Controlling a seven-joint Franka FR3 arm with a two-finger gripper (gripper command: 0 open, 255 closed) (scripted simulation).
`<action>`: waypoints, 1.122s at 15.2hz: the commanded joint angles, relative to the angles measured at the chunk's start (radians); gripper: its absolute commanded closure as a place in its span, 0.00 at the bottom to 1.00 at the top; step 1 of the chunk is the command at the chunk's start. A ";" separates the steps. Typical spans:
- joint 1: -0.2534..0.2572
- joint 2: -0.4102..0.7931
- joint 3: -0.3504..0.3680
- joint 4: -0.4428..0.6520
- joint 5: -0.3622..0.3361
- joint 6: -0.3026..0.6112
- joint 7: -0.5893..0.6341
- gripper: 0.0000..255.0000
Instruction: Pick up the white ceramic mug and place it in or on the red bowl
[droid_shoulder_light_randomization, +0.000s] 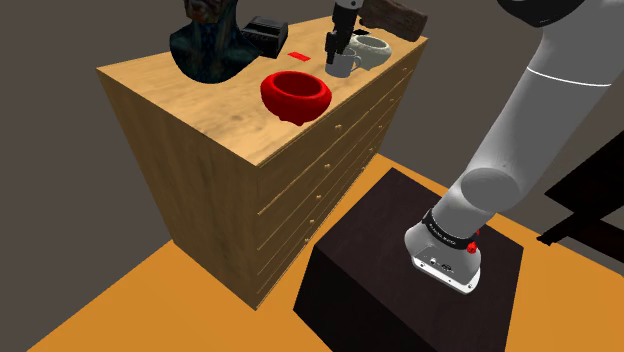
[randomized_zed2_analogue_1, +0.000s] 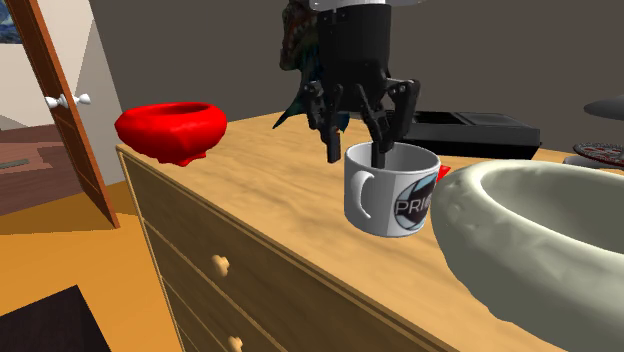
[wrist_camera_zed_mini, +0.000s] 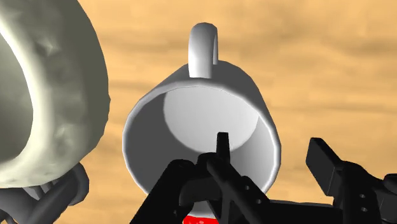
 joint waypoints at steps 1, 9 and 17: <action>0.000 0.000 0.000 0.000 0.000 0.000 0.000 1.00; 0.000 0.000 0.000 0.000 0.000 0.000 0.000 1.00; 0.000 -0.013 -0.001 0.091 -0.003 -0.104 0.000 1.00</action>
